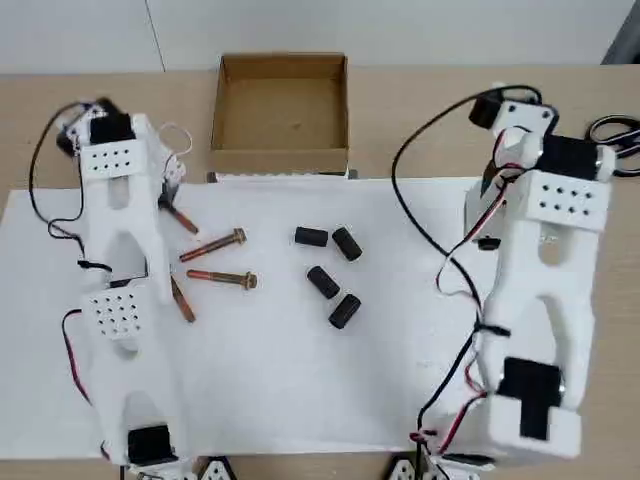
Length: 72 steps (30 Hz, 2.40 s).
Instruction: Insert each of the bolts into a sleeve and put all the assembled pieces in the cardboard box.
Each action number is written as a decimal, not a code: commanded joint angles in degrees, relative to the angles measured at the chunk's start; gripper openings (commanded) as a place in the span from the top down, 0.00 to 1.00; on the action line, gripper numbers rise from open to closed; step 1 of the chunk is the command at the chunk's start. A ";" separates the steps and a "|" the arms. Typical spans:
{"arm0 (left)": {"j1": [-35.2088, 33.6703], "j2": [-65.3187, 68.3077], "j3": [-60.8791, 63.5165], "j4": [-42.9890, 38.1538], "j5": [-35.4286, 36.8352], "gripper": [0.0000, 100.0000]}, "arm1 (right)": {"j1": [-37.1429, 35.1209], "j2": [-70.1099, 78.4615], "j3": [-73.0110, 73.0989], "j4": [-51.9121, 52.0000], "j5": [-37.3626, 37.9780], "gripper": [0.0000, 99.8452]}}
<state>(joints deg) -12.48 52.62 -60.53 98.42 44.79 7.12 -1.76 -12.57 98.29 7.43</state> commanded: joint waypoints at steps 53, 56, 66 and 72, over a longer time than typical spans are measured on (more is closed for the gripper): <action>18.55 -113.76 101.76 -40.62 -15.82 1.00 | -30.02 -72.92 73.14 -45.49 -8.70 1.00; 18.55 -120.79 110.90 -48.44 -12.92 1.00 | -34.59 -74.42 75.34 -48.13 -8.44 1.00; 18.73 -142.77 128.22 -59.52 -6.42 1.00 | -44.97 -78.46 81.23 -51.47 -7.74 1.00; 25.41 -150.33 131.30 -57.14 -6.24 1.00 | -48.92 -78.64 83.87 -51.56 -2.20 1.00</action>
<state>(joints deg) 9.41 -94.37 70.99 41.10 38.29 -40.26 -79.47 71.65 48.44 3.65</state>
